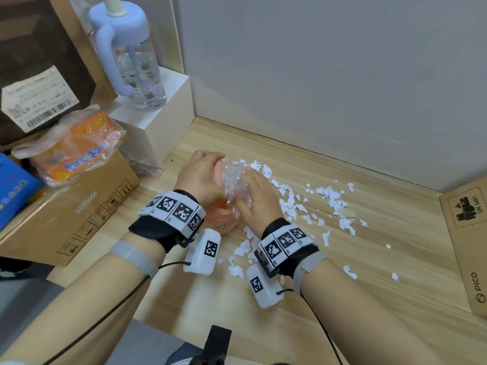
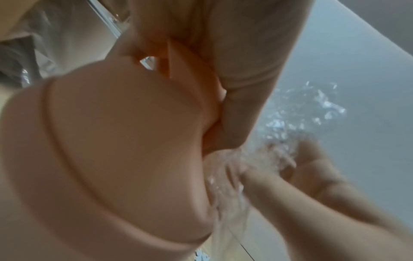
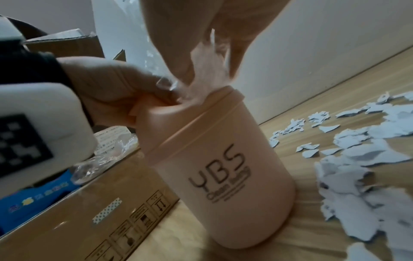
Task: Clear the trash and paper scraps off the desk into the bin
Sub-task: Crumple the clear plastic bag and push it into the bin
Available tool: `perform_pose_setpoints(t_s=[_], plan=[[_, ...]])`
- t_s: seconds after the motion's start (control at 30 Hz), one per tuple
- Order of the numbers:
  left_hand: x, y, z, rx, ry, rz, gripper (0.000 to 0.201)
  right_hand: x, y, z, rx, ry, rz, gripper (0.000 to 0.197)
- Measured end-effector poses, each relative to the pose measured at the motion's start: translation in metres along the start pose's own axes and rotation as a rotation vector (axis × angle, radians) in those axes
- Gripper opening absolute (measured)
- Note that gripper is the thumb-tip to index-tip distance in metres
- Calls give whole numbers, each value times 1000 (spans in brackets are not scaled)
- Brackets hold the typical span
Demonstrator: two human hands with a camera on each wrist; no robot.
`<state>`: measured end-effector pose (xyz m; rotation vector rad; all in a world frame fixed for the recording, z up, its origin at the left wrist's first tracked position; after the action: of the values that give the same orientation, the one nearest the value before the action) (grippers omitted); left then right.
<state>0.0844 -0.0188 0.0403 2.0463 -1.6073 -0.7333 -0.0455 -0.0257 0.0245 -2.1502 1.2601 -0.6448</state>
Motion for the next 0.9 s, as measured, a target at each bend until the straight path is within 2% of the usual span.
perform_pose_setpoints(t_s=[0.1,0.27,0.37,0.53,0.67,0.8,0.9], plan=[[0,0,0,9,-10,-13,96,-5,4,-11,-223,-31,-64,38],[1,0,0,26,1,-10,92,-5,1,-18,-491,-305,-152,52],[0,2,-1,37,8,-8,91,0,-2,-19,-661,-419,-187,58],[0,4,-1,46,-2,-6,88,10,-4,-11,-748,-474,-210,52],[0,6,-1,45,5,10,84,19,-5,-2,-826,-528,-142,45],[2,10,-2,76,-22,44,84,16,0,36,-959,-698,-44,44],[5,8,-5,109,-42,59,83,15,-5,47,-926,-717,44,47]])
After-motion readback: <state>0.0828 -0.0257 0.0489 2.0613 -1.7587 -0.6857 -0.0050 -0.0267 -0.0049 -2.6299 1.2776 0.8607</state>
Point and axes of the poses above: each hand's wrist, its own x-axis towards the middle knuckle, its own z-axis out of the palm, y = z × x, the point moved 6 cm from there along x, towards the middle knuckle, and after that the axes turned 6 degrees about z, right-handed, at the moved point
